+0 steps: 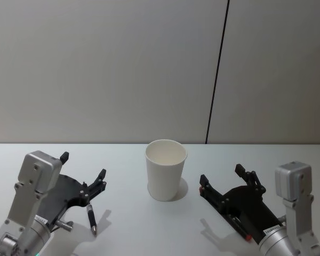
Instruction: Place the pen into the pen holder.
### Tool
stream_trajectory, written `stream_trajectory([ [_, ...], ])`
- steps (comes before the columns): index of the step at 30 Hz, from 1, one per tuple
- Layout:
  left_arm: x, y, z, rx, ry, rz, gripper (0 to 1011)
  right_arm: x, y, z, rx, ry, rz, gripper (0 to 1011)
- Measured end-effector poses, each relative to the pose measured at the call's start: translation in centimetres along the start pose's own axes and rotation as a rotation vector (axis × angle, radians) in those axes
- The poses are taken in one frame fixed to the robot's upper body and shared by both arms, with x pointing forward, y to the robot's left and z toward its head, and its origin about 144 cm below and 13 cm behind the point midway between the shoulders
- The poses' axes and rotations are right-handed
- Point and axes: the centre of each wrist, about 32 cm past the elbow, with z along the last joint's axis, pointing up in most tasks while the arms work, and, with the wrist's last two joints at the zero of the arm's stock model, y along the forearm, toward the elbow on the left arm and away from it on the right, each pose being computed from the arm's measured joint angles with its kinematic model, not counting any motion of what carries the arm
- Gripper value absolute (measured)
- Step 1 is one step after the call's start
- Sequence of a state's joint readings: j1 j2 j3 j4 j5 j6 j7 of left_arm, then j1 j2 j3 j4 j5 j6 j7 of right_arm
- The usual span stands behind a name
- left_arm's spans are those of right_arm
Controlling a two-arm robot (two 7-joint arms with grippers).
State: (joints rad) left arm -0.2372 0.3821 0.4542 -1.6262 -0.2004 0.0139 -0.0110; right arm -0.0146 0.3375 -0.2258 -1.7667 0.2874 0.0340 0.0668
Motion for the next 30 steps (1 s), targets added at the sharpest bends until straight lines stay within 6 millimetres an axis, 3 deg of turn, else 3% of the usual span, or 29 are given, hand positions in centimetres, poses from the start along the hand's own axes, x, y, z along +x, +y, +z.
stream_trajectory([
  [12, 0.0, 0.0, 0.0, 0.0, 0.0, 0.0, 1001, 0.1, 0.1, 0.0, -0.005, -0.001, 0.0, 1001],
  [30, 0.0, 0.0, 0.0, 0.0, 0.0, 0.0, 1001, 2.0, 0.2, -0.4, -0.073, -0.038, -0.006, 1001],
])
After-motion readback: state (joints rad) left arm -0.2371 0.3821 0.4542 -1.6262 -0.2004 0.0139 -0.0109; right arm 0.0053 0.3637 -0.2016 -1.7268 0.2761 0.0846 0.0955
